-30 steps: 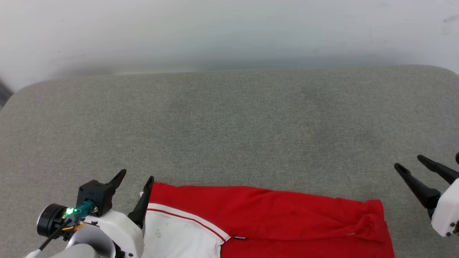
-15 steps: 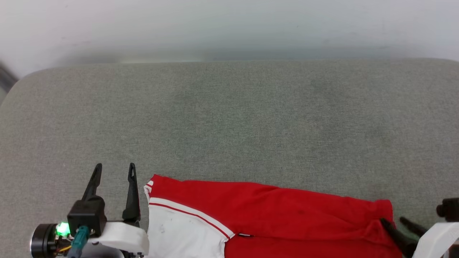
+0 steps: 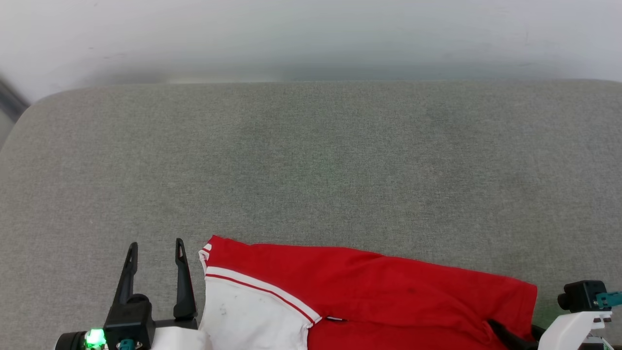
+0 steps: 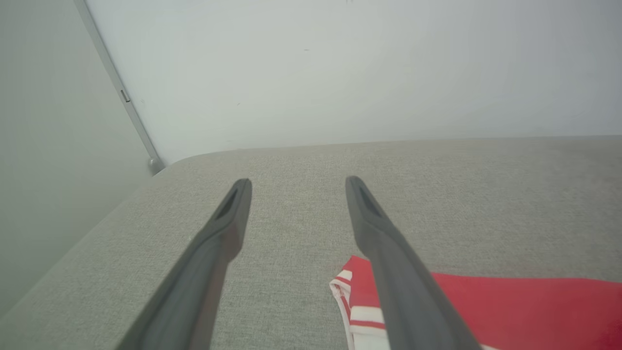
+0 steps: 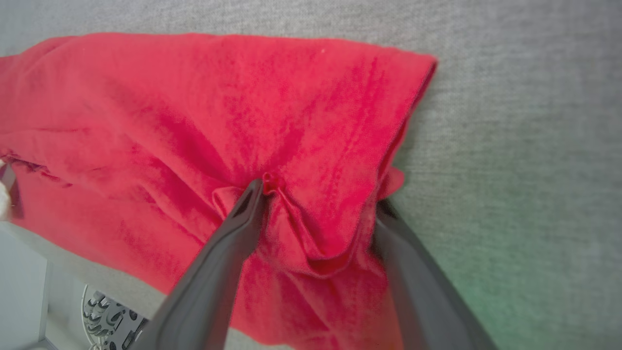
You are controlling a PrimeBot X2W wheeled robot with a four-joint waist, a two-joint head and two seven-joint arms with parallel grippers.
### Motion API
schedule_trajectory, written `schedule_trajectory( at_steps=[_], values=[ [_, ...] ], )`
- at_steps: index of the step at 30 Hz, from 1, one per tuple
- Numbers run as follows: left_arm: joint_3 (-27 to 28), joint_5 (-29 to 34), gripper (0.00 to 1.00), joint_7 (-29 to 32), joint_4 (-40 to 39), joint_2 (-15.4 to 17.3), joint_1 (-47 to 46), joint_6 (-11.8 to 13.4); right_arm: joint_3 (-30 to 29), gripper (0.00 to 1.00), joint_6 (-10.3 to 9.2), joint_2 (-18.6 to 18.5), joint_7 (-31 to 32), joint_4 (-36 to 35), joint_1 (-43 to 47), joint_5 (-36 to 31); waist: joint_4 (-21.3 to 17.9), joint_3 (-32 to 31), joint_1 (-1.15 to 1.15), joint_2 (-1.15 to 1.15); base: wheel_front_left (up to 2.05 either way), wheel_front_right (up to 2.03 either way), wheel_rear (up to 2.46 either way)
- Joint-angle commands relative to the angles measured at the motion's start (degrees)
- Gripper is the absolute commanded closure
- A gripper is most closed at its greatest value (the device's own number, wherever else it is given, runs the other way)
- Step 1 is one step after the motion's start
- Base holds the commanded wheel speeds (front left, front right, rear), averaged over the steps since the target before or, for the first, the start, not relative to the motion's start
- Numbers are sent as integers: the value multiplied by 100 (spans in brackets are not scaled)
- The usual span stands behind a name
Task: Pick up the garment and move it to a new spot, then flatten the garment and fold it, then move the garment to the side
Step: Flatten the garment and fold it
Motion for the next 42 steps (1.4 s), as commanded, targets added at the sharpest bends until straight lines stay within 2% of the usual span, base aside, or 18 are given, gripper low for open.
schedule_trajectory(
  at_steps=[1, 2, 3, 6, 12, 19, 20, 26, 28, 33, 37, 42],
  values=[
    [78, 84, 0, -25, 17, -63, 78, -59, 410, 0, -3, 305, 206, 287, 253, -52, 4, -3, 0, 0, 0, 0, 0],
    [149, 163, 0, -25, 33, -151, 112, -129, 428, 57, -2, 302, 148, 305, 197, -62, 7, -11, 0, 0, 0, 0, 0],
    [225, 245, 0, -25, 47, -225, 152, -196, 411, 100, -2, 293, 76, 304, 136, -81, 8, -18, 0, 0, 0, 0, 0],
    [406, 465, 0, -25, 87, -412, 239, -383, 400, 100, -3, 146, -8, 240, -58, -98, 1, -51, 0, 0, 0, 0, 0],
    [671, 808, 0, -25, 121, -702, 399, -715, -46, 100, -7, -470, -177, 128, -528, -81, -39, -175, 0, 0, 0, 0, 0],
    [863, 1064, 0, -25, 155, -906, 518, -981, -547, 100, -6, -1035, -50, 218, -586, 1, -31, -335, 0, 0, 0, 0, 0],
    [973, 1149, 0, -20, 170, -1007, 557, -1116, -694, 100, -4, -1255, 259, 381, -442, -84, -39, -399, 0, 0, 0, 0, 0],
    [1079, 1251, 0, -20, 211, -1130, 635, -1303, -461, 100, -3, -1180, 865, -745, -194, 505, -63, -472, 0, 0, 0, 0, 0],
    [1106, 1267, 0, -20, 217, -1172, 636, -1344, -330, 100, -3, -1202, 989, -1218, -224, 482, -63, -471, 0, 0, 0, 0, 0],
    [1166, 1320, 0, -20, 237, -1236, 574, -1433, 167, 100, -3, -995, 1293, -2126, -558, 256, -35, -430, 0, 0, 0, 0, 0],
    [1197, 1349, 0, -20, 243, -1287, 511, -1494, 856, 100, -3, -756, 1539, -2429, -1069, -41, -1, -352, 0, 0, 0, 0, 0],
    [1218, 1380, 0, -20, 270, -1365, 368, -1569, 1915, 100, -3, -339, 1747, -2264, -1947, -366, 76, -197, 0, 0, 0, 0, 0]
  ],
)
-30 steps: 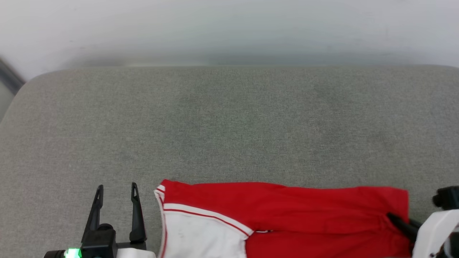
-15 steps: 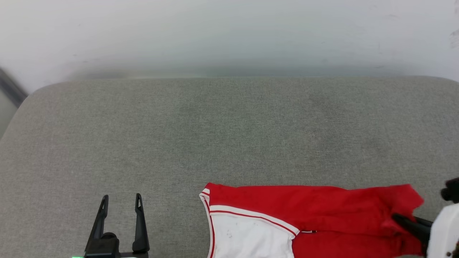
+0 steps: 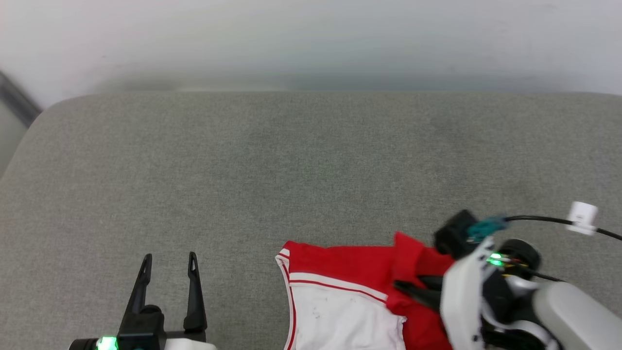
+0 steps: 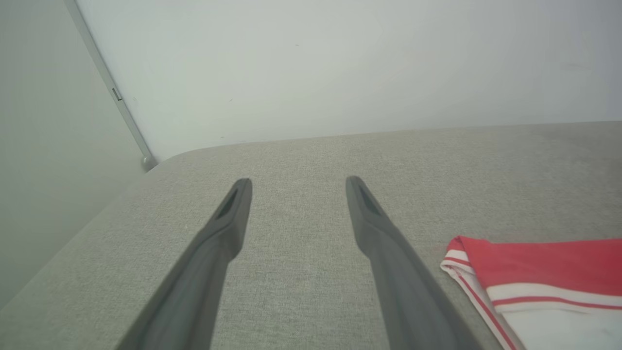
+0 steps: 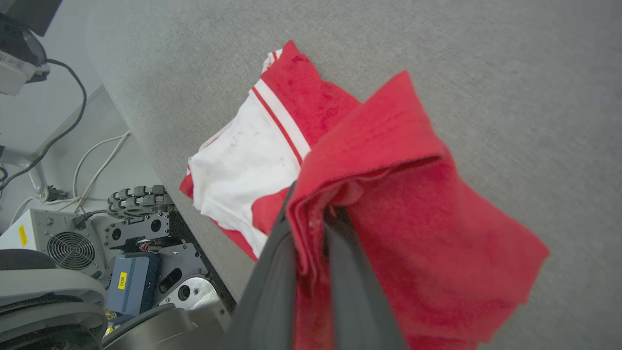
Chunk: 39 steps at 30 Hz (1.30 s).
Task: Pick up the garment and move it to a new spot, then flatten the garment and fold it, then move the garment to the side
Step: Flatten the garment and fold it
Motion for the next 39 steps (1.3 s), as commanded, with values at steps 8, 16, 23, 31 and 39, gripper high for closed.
schedule_trajectory(
  at_steps=[8, 16, 23, 31, 39],
  values=[
    [86, 40, 0, -14, 78, -106, -307, -113, 1499, 100, -3, 940, -157, 1063, -1411, -274, 160, 335, 0, 0, 0, 0, 0],
    [100, 47, 0, -14, 157, -196, -509, -200, 2684, 100, -3, 1396, -505, 2533, -2048, -464, 285, 544, 0, 0, 0, 0, 0],
    [172, 71, 0, -14, 209, -234, -465, -230, 3176, 56, -8, 1443, -1289, 3187, -2248, -372, 229, 495, 0, 0, 0, 0, 0],
    [297, 119, 0, -14, 222, -225, -287, -282, 2491, 0, -4, 993, -2877, 2666, -2456, -660, -9, 145, 0, 0, 0, 0, 0],
    [352, 150, 0, -14, 166, -221, -176, -311, 63, 0, -4, 922, -4629, 2486, -1627, -2101, -203, -37, 0, 0, 0, 0, 0]
  ],
)
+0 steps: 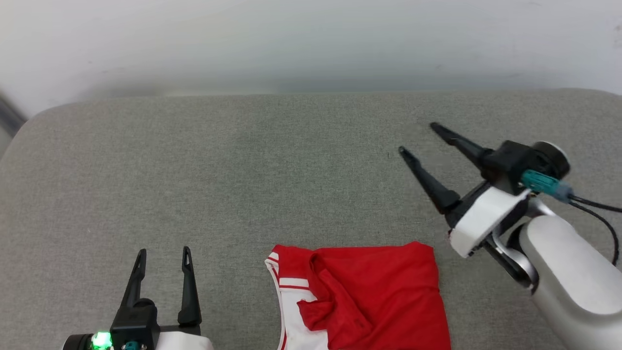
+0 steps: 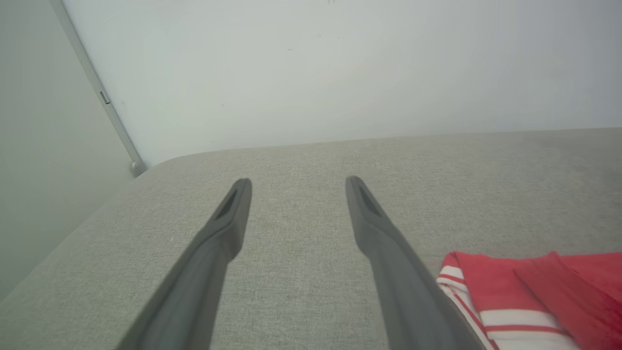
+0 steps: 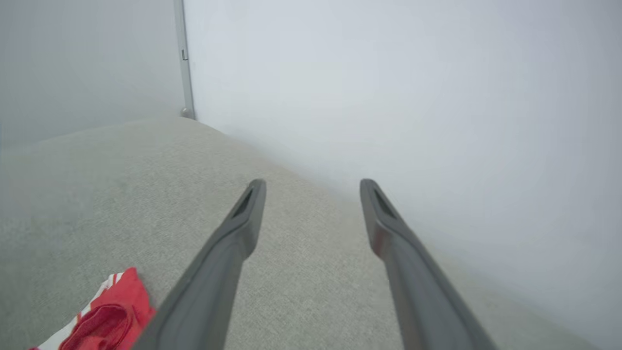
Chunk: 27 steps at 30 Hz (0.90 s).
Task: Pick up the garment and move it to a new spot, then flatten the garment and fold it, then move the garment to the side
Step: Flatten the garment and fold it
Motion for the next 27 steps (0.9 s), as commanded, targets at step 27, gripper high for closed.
schedule_trajectory(
  at_steps=[27],
  values=[
    [33, -40, 0, -14, -69, -40, 407, -207, -3983, 0, -5, 2054, -799, -1830, 4374, -2086, -172, -519, 0, 0, 0, 0, 0]
  ],
)
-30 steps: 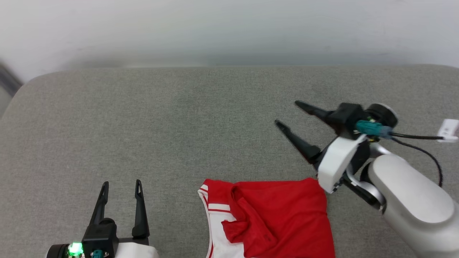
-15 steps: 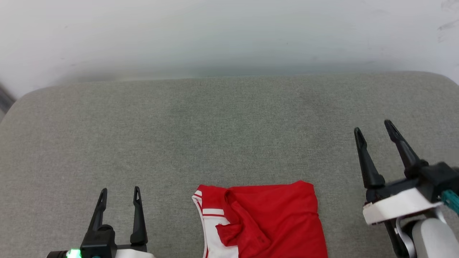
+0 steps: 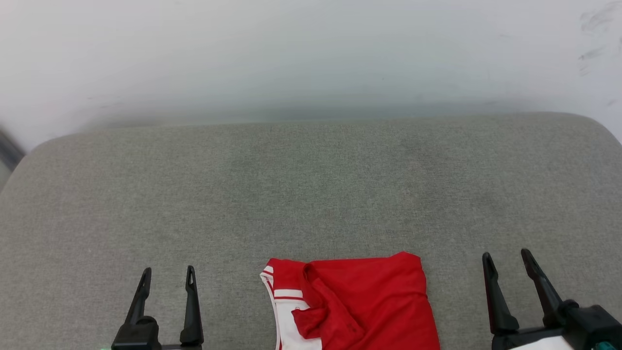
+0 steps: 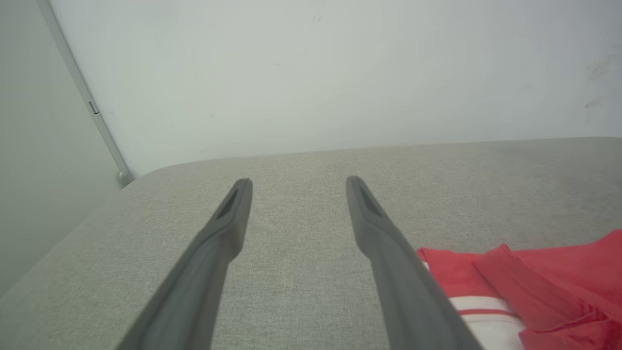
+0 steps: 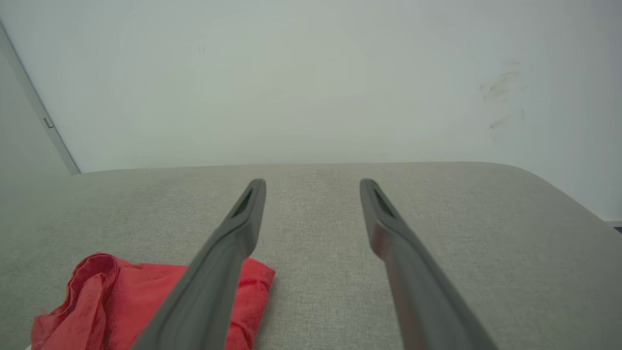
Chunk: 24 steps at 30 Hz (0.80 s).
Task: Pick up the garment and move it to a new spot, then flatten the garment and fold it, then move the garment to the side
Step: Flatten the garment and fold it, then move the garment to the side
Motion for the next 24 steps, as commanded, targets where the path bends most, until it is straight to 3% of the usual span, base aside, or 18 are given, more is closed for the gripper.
schedule_trajectory(
  at_steps=[1, 8, 14, 20, 24],
  values=[
    [-6, -13, 0, -14, 2, -3, 59, -10, -22, 0, -5, 33, -10, -21, 112, 28, 12, -18, 0, 0, 0, 0, 0],
    [7, -14, 0, -14, 4, -19, 146, -37, -65, 0, -5, 76, -10, -118, 320, 130, 28, -67, 0, 0, 0, 0, 0],
    [22, -13, 0, -14, 23, -30, 96, -59, -317, 0, -5, 63, -9, -429, -320, -80, 68, -64, 0, 0, 0, 0, 0],
    [53, -11, 0, -14, 30, -39, 114, -90, -22, 0, -5, -659, 294, -488, -1436, -124, 97, -18, 0, 0, 0, 0, 0],
    [43, -9, 0, -14, 22, -45, 52, -104, 649, 0, -5, -1390, 1288, -471, -2125, 203, 126, 73, 0, 0, 0, 0, 0]
  ],
)
